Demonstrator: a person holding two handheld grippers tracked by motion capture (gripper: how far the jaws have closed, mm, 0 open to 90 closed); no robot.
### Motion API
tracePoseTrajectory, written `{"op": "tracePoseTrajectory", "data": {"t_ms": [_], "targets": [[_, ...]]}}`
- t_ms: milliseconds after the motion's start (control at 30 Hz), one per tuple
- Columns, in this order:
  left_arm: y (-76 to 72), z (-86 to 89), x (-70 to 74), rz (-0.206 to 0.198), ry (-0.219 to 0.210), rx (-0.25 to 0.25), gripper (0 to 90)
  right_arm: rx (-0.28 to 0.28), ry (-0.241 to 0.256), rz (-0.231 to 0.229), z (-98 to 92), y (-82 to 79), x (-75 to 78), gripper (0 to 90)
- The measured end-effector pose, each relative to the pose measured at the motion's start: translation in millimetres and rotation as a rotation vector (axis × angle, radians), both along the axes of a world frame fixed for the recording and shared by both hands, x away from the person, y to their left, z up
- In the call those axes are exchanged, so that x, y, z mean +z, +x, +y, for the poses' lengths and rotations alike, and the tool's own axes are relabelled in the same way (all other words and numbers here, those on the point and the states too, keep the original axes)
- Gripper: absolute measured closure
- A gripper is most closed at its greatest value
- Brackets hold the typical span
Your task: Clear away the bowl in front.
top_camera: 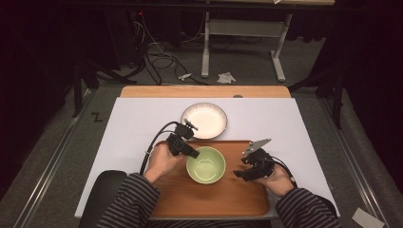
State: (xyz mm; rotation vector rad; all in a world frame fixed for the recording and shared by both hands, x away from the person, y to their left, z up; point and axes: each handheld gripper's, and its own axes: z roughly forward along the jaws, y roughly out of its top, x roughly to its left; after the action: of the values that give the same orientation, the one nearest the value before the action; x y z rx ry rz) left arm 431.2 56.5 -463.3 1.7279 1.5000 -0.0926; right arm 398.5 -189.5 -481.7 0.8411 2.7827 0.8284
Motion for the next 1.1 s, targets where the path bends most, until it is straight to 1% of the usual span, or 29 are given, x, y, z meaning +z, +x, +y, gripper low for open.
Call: {"op": "tracePoseTrajectory", "data": {"t_ms": [67,133,467,500,533,567,600,633,700,733,767,833,900,967,1000,1033,1100], "targets": [[-0.1,-0.1,-1.2,0.000,0.001,0.000,83.1,0.000,0.000,-0.001,0.0,-0.1,0.1,39.6],[0.0,0.6,-1.6,0.007,-0.008,0.005,83.2,0.002,0.001,-0.001,0.0,-0.2,0.2,39.7],[0.5,0.8,-3.8,0.006,-0.012,0.012,83.2,0.003,0.000,0.001,0.4,-0.1,-0.2,39.6],[0.9,0.5,-4.4,0.005,-0.012,0.015,83.2,0.002,-0.001,0.002,0.5,-0.1,-0.4,39.6],[1.5,-0.2,-5.7,0.005,-0.002,0.036,83.3,0.004,-0.004,0.000,0.5,0.1,-0.6,39.7],[1.5,-0.2,-5.7,0.005,-0.002,0.036,83.6,0.004,-0.004,0.002,0.8,-0.1,-0.6,39.6],[1.6,3.7,-6.2,0.009,0.013,-0.016,83.5,0.004,-0.004,0.001,0.8,-0.2,-0.5,39.6],[1.3,3.5,-6.3,0.005,0.010,-0.012,83.5,0.004,-0.003,0.000,0.7,-0.3,-0.4,39.6],[0.3,0.4,-6.9,-0.010,0.001,0.020,83.5,0.003,-0.002,-0.001,0.5,-0.1,-0.4,39.6],[0.0,-0.5,-7.1,-0.014,-0.002,0.029,83.5,0.002,-0.002,0.000,0.5,-0.2,-0.3,39.6],[0.0,-0.7,-7.2,-0.014,-0.005,0.034,83.4,0.005,-0.001,-0.001,0.7,0.0,-0.5,39.6],[0.2,1.5,-7.5,-0.011,0.000,0.011,83.0,0.005,-0.006,0.004,1.1,-0.3,-0.6,39.6],[-0.3,0.0,-7.5,-0.012,-0.014,0.026,82.5,0.006,-0.004,0.000,0.9,0.0,-0.8,39.6],[-1.4,-2.6,-7.9,-0.023,-0.020,0.049,80.6,0.005,-0.003,0.000,0.7,0.0,-0.7,39.6],[-2.0,-2.9,-7.9,-0.025,-0.019,0.046,79.2,0.003,-0.005,0.001,0.7,-0.3,-0.5,39.6],[-3.3,-2.1,-7.3,-0.027,-0.014,0.009,77.8,0.004,-0.005,0.001,0.8,-0.4,-0.5,39.6],[-4.5,-3.0,-7.8,-0.031,-0.009,-0.006,74.4,0.005,-0.006,0.004,1.1,-0.2,-0.6,39.6]]}}
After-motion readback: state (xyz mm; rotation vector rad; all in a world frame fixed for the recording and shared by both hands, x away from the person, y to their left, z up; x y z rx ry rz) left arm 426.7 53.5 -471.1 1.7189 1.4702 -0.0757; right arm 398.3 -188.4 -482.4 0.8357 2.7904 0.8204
